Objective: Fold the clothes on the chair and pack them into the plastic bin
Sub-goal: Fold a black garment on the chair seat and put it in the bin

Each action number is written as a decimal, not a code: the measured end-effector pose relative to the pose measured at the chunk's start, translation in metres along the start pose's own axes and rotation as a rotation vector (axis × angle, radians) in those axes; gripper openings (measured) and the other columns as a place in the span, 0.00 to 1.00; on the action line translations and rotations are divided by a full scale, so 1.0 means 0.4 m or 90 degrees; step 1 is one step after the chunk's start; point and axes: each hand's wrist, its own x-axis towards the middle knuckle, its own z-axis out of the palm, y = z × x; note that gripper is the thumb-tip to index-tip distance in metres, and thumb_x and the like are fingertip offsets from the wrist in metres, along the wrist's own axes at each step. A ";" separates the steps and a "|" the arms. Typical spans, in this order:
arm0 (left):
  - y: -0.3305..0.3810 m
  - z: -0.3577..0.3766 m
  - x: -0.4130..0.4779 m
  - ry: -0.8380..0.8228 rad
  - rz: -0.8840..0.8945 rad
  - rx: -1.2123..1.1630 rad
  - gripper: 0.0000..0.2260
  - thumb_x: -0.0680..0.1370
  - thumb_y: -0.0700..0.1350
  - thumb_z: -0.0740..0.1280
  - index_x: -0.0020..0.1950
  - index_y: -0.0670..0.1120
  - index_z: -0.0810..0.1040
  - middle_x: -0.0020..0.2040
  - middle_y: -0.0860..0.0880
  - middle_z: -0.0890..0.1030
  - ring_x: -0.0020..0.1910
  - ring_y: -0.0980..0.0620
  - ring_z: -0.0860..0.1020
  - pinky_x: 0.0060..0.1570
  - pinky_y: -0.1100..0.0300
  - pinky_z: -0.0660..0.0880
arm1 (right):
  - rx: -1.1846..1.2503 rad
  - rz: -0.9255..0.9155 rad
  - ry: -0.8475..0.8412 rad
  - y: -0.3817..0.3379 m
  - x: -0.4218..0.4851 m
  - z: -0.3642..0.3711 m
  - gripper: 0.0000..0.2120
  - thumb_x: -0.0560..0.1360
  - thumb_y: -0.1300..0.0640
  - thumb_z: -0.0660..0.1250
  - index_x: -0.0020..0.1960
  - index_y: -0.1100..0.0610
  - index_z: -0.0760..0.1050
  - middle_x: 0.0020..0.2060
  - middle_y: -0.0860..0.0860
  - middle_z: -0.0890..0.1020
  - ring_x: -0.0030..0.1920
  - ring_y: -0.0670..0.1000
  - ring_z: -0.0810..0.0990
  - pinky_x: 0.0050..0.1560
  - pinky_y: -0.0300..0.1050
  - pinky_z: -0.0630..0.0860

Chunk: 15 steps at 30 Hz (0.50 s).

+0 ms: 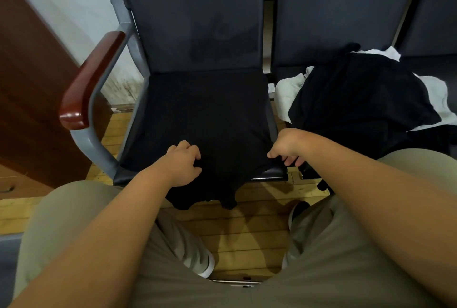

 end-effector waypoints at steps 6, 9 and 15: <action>-0.014 -0.008 -0.018 -0.008 -0.005 -0.039 0.18 0.83 0.55 0.68 0.73 0.55 0.74 0.71 0.53 0.68 0.68 0.50 0.72 0.66 0.53 0.74 | -0.036 -0.009 -0.034 -0.011 -0.025 0.010 0.18 0.81 0.49 0.72 0.64 0.60 0.75 0.53 0.52 0.83 0.52 0.51 0.85 0.57 0.53 0.82; -0.027 -0.016 -0.049 0.040 -0.061 -0.098 0.09 0.83 0.55 0.68 0.62 0.54 0.80 0.61 0.54 0.76 0.56 0.54 0.77 0.57 0.56 0.76 | -0.122 -0.031 0.019 -0.034 -0.062 0.014 0.17 0.82 0.48 0.72 0.61 0.59 0.72 0.54 0.54 0.81 0.50 0.54 0.84 0.50 0.49 0.82; -0.076 0.015 -0.122 -0.047 -0.282 -0.535 0.08 0.85 0.48 0.68 0.56 0.46 0.83 0.52 0.46 0.86 0.49 0.48 0.85 0.47 0.54 0.82 | 0.075 -0.251 0.125 -0.081 -0.140 0.056 0.17 0.82 0.46 0.69 0.47 0.61 0.79 0.41 0.55 0.82 0.45 0.57 0.84 0.41 0.47 0.77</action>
